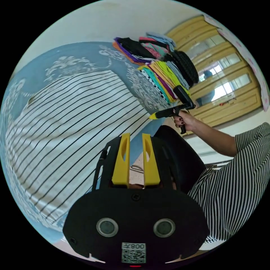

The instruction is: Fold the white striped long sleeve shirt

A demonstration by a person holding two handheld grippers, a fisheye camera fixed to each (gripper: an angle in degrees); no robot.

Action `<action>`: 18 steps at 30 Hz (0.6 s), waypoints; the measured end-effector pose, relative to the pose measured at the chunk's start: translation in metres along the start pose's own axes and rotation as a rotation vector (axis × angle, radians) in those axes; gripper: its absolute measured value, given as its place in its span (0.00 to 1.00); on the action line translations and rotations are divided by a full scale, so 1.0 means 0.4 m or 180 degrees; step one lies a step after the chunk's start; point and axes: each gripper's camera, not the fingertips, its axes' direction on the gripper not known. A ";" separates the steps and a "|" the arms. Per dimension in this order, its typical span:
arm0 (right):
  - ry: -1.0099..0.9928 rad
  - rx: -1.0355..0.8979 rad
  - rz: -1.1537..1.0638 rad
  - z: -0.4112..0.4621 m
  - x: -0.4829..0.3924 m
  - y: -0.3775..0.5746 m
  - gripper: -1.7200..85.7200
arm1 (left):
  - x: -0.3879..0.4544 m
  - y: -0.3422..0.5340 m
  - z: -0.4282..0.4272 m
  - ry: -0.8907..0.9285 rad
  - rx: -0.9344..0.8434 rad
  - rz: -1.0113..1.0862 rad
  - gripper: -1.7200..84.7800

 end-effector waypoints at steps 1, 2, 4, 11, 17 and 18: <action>-0.0094 0.0031 -0.0013 0.004 -0.003 0.007 0.05 | 0.043 -0.043 0.044 -0.0054 -0.0068 0.0172 0.12; -0.0141 0.0048 -0.0022 0.005 -0.006 0.010 0.05 | 0.064 -0.063 0.065 -0.0107 -0.0102 0.0250 0.12; -0.0334 0.0110 -0.0087 0.009 -0.025 0.021 0.05 | 0.147 -0.135 0.144 -0.0374 -0.0222 0.0554 0.14; -0.0388 0.0027 -0.0315 0.069 -0.107 0.017 0.04 | 0.278 -0.262 0.314 -0.1339 -0.0396 0.0796 0.07; -0.0089 0.0312 -0.0377 0.037 -0.107 0.011 0.06 | 0.227 -0.300 0.305 -0.0807 0.0057 0.0057 0.04; -0.0104 0.0399 -0.0262 0.029 -0.081 0.000 0.07 | 0.210 -0.304 0.300 -0.0666 0.0166 -0.0093 0.04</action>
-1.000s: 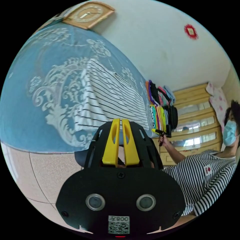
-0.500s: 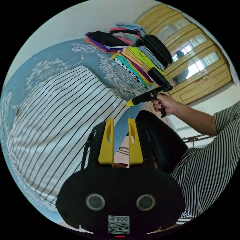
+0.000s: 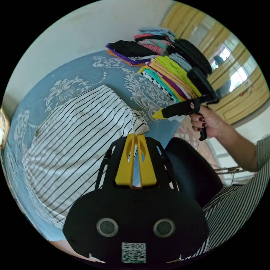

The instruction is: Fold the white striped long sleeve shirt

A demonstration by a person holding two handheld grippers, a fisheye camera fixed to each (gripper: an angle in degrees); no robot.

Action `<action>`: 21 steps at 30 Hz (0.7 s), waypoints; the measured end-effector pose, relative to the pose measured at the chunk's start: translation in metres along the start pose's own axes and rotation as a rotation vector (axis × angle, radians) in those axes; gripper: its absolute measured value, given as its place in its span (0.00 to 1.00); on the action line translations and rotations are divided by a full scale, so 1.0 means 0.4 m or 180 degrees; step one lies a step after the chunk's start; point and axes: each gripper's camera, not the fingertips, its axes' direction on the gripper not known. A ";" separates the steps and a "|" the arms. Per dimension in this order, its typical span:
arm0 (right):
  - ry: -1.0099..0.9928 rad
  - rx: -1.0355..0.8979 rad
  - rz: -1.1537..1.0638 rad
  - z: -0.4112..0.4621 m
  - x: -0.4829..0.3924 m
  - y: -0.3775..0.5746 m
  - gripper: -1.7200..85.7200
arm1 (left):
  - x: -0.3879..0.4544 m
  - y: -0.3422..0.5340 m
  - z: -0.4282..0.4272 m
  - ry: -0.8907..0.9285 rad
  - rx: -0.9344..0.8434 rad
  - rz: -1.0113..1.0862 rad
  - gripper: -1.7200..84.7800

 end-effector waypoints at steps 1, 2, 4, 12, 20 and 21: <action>-0.0108 0.0068 0.0104 -0.001 0.030 -0.015 0.09 | -0.013 -0.005 0.002 0.0103 0.0067 -0.0114 0.04; -0.0166 0.0102 0.0143 0.001 0.044 -0.024 0.09 | -0.018 -0.008 0.003 0.0138 0.0091 -0.0157 0.04; -0.0269 0.0202 0.0298 0.021 0.093 -0.063 0.11 | -0.028 -0.023 0.015 0.0264 0.0152 -0.0266 0.03; -0.0649 0.0382 0.0738 0.123 0.199 -0.199 0.12 | -0.002 -0.069 0.071 0.0351 0.0162 -0.0226 0.03; -0.0599 0.0333 0.0914 0.207 0.222 -0.318 0.12 | 0.004 -0.090 0.115 0.0422 0.0129 -0.0188 0.03; -0.0586 0.0306 0.0922 0.219 0.222 -0.338 0.12 | 0.003 -0.092 0.120 0.0440 0.0125 -0.0181 0.03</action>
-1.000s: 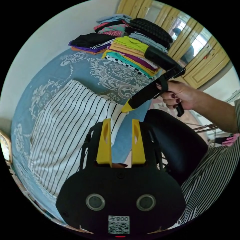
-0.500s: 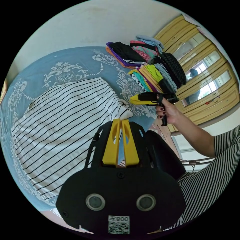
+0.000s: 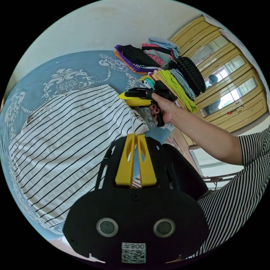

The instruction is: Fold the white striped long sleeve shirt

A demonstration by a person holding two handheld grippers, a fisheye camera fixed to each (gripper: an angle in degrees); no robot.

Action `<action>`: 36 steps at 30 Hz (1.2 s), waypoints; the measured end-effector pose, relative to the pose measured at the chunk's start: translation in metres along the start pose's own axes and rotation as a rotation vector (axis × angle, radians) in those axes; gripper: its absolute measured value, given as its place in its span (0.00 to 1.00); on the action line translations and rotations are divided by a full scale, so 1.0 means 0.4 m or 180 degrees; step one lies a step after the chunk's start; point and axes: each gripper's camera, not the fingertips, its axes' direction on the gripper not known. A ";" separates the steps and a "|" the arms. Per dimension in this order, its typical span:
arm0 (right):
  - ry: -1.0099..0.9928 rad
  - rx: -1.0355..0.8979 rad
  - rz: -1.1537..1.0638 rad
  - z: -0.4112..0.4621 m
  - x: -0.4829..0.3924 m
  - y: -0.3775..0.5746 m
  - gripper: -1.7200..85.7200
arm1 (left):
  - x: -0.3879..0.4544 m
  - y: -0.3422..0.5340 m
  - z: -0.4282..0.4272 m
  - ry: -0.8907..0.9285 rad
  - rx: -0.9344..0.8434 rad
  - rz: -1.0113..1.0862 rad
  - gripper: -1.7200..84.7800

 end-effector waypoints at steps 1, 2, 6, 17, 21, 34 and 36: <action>0.0012 -0.0018 0.0002 0.013 -0.004 -0.019 0.12 | -0.002 -0.001 0.004 0.0019 -0.0007 0.0003 0.03; 0.0017 -0.0028 -0.0001 0.019 -0.006 -0.028 0.11 | -0.003 -0.002 0.006 0.0026 -0.0008 0.0006 0.03; 0.0047 -0.0067 -0.0023 0.055 -0.031 -0.095 0.09 | -0.010 -0.003 0.012 0.0066 -0.0027 0.0031 0.03; -0.0051 -0.0082 0.0076 0.100 -0.101 -0.241 0.04 | -0.059 0.032 -0.014 0.0237 -0.0055 0.0014 0.03; -0.0001 -0.0042 0.0096 0.100 -0.155 -0.292 0.04 | -0.089 0.061 -0.057 0.0287 -0.0012 0.0003 0.03; -0.0024 0.0076 -0.0291 0.126 -0.537 -0.466 0.04 | -0.247 0.239 -0.325 0.0498 0.0425 -0.0208 0.03; -0.0022 0.0058 -0.0395 0.144 -0.614 -0.493 0.04 | -0.278 0.278 -0.377 0.0536 0.0527 -0.0271 0.03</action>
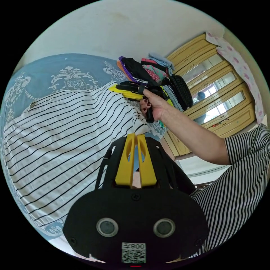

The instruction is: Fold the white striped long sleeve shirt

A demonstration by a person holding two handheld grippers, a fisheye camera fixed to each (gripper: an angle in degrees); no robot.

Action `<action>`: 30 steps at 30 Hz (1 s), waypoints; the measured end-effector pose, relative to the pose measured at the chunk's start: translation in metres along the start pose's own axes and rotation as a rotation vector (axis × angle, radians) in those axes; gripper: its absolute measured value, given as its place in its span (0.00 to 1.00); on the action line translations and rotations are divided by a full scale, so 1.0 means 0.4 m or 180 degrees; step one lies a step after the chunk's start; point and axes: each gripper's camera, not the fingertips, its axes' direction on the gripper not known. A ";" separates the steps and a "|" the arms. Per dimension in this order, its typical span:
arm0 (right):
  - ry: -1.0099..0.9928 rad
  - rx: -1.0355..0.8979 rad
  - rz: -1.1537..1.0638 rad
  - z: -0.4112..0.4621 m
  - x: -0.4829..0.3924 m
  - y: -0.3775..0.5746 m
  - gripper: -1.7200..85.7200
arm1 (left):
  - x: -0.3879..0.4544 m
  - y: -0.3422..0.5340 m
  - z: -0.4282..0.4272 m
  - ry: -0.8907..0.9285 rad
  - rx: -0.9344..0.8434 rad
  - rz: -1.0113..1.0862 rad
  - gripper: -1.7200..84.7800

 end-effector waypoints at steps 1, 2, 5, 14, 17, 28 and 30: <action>-0.0012 -0.0009 -0.0063 0.015 -0.048 -0.023 0.04 | -0.018 0.021 -0.044 0.0021 0.0085 -0.0052 0.03; -0.0022 -0.0017 -0.0099 0.023 -0.074 -0.035 0.04 | -0.028 0.032 -0.067 0.0031 0.0129 -0.0081 0.03; -0.0034 -0.0068 -0.0272 0.072 -0.202 -0.094 0.04 | -0.083 0.096 -0.186 0.0063 0.0347 -0.0253 0.03; 0.0003 -0.0340 -0.0620 0.278 -0.539 -0.269 0.03 | -0.267 0.324 -0.520 0.0075 0.0908 -0.0850 0.03; 0.0046 -0.0458 -0.0664 0.355 -0.630 -0.325 0.03 | -0.324 0.402 -0.612 0.0082 0.1043 -0.1027 0.03; 0.0256 -0.0855 -0.0721 0.602 -0.925 -0.545 0.03 | -0.524 0.678 -0.888 0.0219 0.1475 -0.1705 0.03; 0.0328 -0.0907 -0.0751 0.633 -0.970 -0.579 0.03 | -0.546 0.711 -0.918 0.0248 0.1488 -0.1767 0.03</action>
